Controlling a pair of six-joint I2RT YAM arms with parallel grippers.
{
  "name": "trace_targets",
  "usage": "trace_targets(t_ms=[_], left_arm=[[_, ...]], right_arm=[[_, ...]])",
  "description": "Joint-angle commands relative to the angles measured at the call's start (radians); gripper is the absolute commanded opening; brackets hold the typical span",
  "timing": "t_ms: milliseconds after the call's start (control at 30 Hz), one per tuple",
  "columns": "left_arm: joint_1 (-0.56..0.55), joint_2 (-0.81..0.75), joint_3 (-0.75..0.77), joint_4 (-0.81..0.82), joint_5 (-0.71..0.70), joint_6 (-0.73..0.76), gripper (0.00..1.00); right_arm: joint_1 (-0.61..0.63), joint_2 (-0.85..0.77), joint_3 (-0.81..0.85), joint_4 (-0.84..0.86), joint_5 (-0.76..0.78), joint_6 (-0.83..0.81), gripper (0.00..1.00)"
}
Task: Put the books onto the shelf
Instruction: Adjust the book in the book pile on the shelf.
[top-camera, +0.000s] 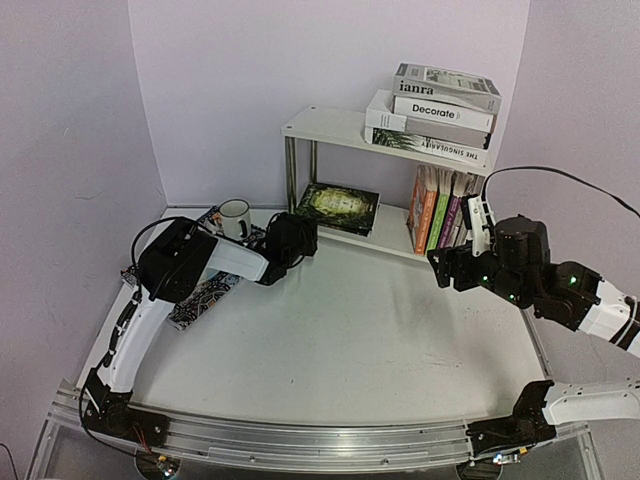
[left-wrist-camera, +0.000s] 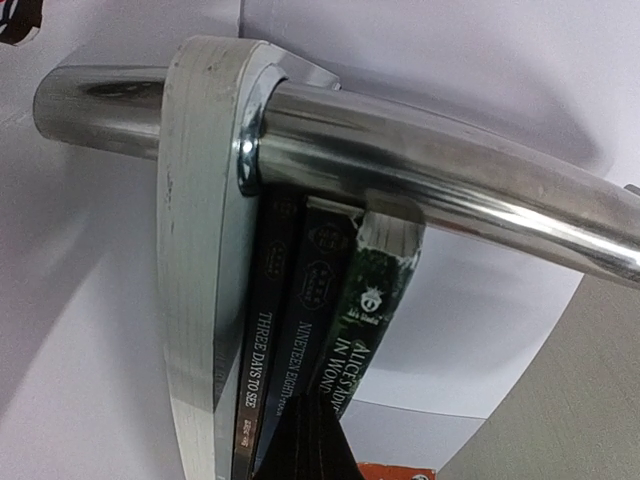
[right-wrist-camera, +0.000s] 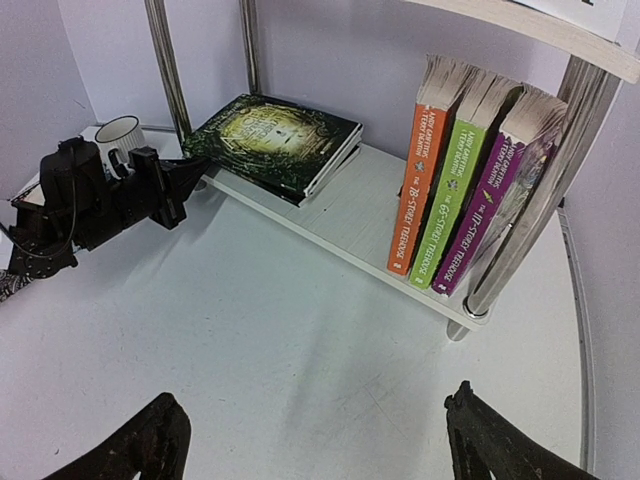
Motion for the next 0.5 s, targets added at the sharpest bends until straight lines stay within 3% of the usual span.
trace_targets(t_ms=[0,467], left_arm=[[0.011,0.028,0.068,0.034,0.014,-0.005,0.00],[0.014,0.079,0.161,0.033,0.019,0.005,0.00]], right_arm=[[0.000,0.003,0.016,0.013,0.034,-0.012,0.89],[0.000,0.022,0.021,0.014,0.045,-0.017,0.89]])
